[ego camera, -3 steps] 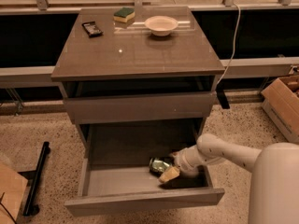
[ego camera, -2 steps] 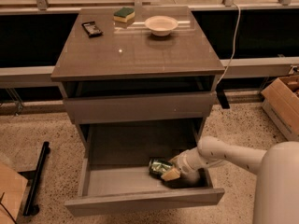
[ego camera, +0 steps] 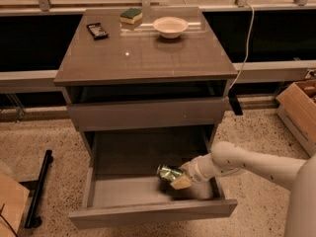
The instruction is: Pick green can from middle drawer and place on counter
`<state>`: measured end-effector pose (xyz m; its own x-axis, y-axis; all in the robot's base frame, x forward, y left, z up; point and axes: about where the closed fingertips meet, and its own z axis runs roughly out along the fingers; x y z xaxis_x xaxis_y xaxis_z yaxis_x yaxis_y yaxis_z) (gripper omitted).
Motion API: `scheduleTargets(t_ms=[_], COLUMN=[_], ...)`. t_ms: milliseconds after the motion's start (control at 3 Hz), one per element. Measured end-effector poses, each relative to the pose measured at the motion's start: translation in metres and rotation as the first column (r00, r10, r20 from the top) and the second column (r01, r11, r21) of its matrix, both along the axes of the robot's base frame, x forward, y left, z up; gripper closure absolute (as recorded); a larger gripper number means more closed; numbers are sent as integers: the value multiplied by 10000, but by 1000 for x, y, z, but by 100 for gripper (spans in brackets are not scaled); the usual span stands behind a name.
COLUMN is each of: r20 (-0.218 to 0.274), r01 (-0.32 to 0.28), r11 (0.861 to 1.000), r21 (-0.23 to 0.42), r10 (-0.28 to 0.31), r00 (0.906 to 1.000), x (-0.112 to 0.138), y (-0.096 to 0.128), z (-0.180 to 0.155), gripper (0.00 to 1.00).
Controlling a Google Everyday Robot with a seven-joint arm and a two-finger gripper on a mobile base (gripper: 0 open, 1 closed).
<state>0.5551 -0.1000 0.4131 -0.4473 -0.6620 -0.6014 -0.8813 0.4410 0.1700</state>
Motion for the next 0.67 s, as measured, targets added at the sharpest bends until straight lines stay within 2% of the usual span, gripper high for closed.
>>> scheduleTargets(t_ms=[333, 667], r20=[210, 565], r01=[-1179, -1960], r11=[9929, 9782], r21=[-157, -689], r10=[1182, 2000], r00=[9928, 9782], x=[-19, -30], y=[7, 6], z=[77, 150], gripper=[100, 100])
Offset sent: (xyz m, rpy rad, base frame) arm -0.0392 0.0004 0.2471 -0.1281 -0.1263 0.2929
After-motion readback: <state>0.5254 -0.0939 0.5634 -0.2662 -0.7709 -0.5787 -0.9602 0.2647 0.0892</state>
